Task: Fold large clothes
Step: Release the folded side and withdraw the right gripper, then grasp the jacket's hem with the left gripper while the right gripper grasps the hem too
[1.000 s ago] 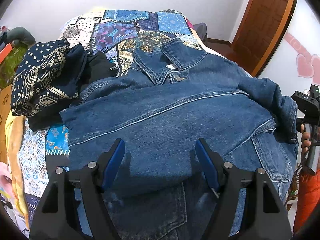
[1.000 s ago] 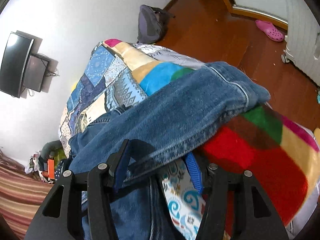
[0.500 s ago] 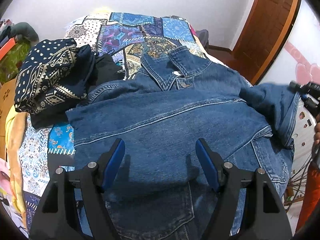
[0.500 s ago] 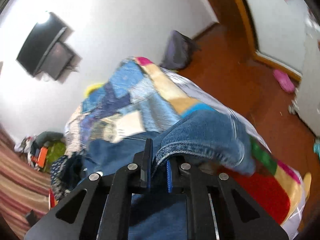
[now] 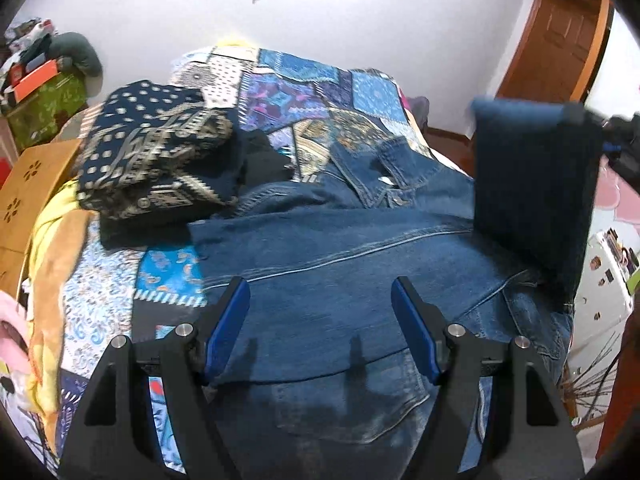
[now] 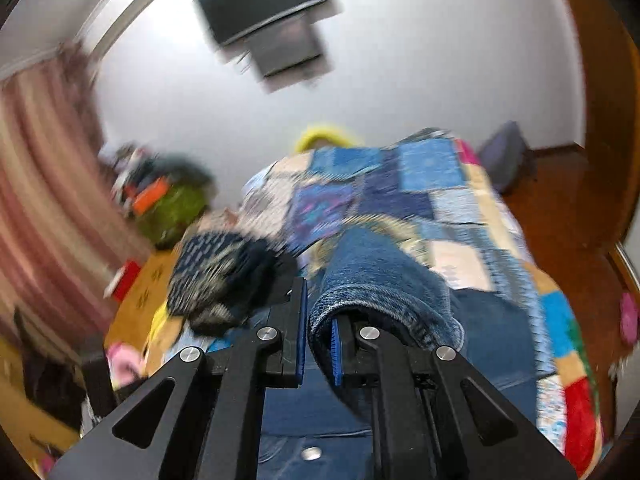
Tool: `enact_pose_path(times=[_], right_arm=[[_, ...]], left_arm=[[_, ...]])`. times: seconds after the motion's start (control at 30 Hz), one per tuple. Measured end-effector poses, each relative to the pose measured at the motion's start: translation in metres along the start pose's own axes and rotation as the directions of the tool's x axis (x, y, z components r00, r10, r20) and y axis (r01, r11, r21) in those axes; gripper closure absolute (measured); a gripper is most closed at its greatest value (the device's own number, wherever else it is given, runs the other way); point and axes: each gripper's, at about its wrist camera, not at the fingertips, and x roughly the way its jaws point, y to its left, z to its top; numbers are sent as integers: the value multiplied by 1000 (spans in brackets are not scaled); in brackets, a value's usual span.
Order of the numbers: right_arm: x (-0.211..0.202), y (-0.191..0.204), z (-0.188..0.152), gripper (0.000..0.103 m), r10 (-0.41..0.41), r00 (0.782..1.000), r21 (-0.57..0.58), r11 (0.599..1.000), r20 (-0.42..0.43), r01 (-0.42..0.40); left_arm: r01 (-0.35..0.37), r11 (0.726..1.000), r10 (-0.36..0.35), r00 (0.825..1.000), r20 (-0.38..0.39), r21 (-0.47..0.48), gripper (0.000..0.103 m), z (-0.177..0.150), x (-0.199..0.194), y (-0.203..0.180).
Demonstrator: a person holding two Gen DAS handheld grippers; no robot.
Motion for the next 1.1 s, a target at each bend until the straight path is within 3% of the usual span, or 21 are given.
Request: enact_pose_path(times=[0.13,0.27,0.37,0.5,0.63,0.7,0.77,0.87,1.0,1.1], right_arm=[[56,25,-27,94,20,984,-78,996,-177,-34],[101,31,-69,94,48,928,-73,994,-370,-81],[112,33,-90,94,45,890,-77,993,-453,-89],[105,32,-101,94,16,871,-104,992,-491,-77],[82,26,-91,91,-8,893,-101,994,-451,-43],[69,22,-83,83,-3,912,-90,995,-410,-37],[54,16,-75,68,-17,935,-85,996,-354,-14],[27,-1,-63,63,-53,966,-71,997,-253,36],[6,-25,-55,63,-135,974,-43,991,-180,129],[-7,-51,-55,63,-206,966,-15,978,-154,206]], left_arm=[[-18,999,19,1000,19,-38,28,-6,-12,19],[-29,998,30,999,25,-60,28,-12,-19,30],[-37,998,39,999,24,-60,27,-16,-22,32],[-42,998,43,999,15,-50,27,-19,-21,27],[-38,999,38,999,8,-34,27,-20,-19,16],[-33,999,33,999,4,-20,27,-18,-17,10],[-30,1000,30,1000,0,0,27,-16,-15,1],[-15,999,15,1000,-6,28,27,-12,-10,-14],[22,998,-21,1000,-22,63,27,-4,-1,-37],[47,994,-43,998,-38,94,27,2,8,-55]])
